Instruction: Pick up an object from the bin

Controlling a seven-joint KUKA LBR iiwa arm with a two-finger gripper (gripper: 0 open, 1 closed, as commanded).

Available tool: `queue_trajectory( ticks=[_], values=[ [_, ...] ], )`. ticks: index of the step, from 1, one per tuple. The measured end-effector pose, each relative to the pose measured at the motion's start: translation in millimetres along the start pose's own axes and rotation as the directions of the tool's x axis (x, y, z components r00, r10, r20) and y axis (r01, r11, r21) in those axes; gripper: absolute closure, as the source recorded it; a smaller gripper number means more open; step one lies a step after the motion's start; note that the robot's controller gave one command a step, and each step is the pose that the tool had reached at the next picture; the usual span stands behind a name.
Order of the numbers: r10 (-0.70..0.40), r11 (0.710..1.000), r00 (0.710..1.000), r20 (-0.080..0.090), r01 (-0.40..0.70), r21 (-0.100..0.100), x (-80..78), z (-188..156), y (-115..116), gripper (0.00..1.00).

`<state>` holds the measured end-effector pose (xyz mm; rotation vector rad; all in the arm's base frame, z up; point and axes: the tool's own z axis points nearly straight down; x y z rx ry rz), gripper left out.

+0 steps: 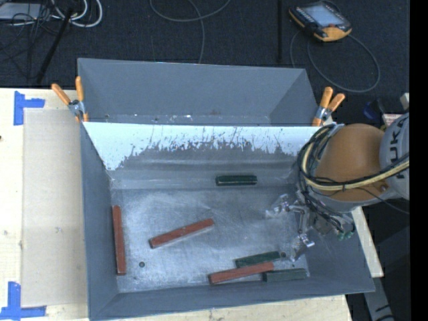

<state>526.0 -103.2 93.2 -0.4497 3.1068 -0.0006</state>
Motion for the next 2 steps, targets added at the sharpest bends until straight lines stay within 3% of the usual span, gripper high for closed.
queue_trajectory(
  ticks=[1,2],
  values=[
    [-0.087,0.996,0.996,0.008,0.087,0.007,45.3,18.5,15.4,1.00],
    [-0.088,0.996,0.995,0.047,0.087,0.017,34.7,15.2,15.7,0.00]
  ],
)
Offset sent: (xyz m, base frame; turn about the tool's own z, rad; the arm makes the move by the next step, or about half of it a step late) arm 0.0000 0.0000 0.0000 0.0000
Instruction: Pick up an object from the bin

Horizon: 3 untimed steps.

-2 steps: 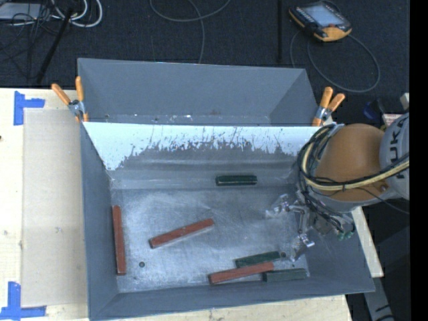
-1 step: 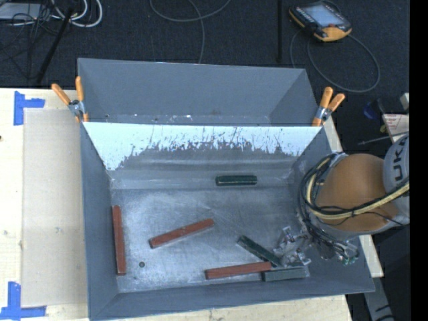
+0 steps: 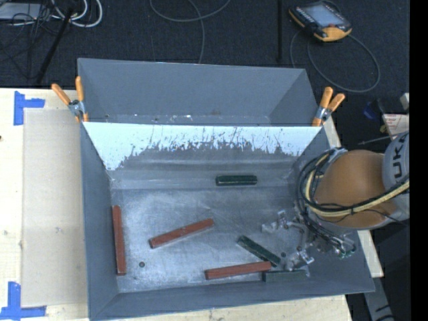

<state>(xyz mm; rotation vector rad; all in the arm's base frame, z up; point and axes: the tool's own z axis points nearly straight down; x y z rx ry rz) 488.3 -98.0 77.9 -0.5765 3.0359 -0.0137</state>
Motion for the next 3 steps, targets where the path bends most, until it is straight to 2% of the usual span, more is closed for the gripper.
queue_trajectory(
  ticks=[1,2,3],
  values=[
    [-0.002,1.000,1.000,-0.001,0.002,0.000,0.1,0.1,0.1,0.00],
    [-0.034,0.999,0.999,-0.035,0.033,-0.013,-20.7,2.8,40.6,1.00],
    [-0.034,0.999,0.999,-0.035,0.034,-0.013,-20.7,2.8,40.6,1.00]
  ],
)
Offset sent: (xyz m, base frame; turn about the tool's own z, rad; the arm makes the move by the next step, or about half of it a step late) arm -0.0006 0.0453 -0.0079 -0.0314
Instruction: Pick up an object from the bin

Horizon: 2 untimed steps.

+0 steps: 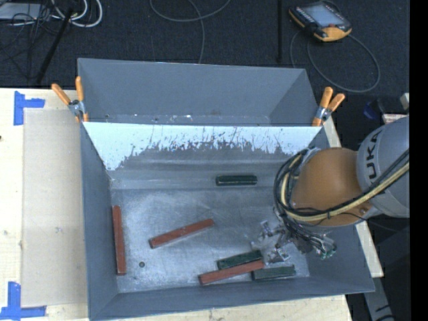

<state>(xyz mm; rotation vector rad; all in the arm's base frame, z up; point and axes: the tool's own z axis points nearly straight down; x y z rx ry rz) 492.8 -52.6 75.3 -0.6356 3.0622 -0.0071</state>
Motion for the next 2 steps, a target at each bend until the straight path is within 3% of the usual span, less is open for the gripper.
queue_trajectory(
  ticks=[1,2],
  values=[
    [-0.190,0.982,0.982,-0.008,0.190,-0.007,-87.5,2.7,-24.2,0.00],
    [-0.188,0.982,0.982,-0.007,0.188,-0.007,-86.6,2.6,-24.1,0.00]
  ],
)
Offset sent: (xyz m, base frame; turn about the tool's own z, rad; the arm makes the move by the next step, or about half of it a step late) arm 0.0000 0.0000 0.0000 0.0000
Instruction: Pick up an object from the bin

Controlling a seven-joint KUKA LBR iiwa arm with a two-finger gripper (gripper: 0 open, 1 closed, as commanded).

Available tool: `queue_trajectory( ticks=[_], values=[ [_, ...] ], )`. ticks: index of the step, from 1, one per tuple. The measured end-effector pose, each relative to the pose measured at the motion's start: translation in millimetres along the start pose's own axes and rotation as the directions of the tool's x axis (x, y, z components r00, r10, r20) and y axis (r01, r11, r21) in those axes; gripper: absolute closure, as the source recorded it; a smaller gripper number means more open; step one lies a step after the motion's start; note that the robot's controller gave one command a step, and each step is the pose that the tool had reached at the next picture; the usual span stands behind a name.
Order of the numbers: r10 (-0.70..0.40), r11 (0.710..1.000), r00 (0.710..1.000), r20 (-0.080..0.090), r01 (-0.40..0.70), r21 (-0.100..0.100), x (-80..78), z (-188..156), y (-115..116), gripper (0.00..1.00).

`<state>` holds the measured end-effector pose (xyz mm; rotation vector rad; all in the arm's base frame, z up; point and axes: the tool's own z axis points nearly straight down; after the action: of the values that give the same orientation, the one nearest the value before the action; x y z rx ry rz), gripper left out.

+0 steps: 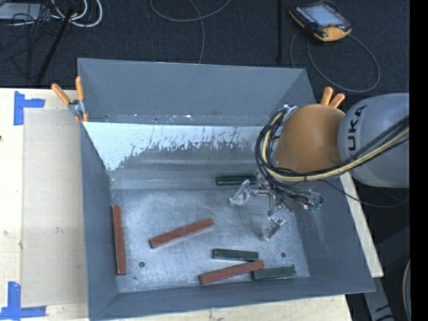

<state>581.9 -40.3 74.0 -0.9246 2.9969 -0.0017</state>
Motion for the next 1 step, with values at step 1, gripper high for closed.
queue_trajectory(
  ticks=[1],
  values=[
    [-0.087,0.996,0.996,0.002,0.087,0.006,8.0,-3.0,31.5,0.00]
  ],
)
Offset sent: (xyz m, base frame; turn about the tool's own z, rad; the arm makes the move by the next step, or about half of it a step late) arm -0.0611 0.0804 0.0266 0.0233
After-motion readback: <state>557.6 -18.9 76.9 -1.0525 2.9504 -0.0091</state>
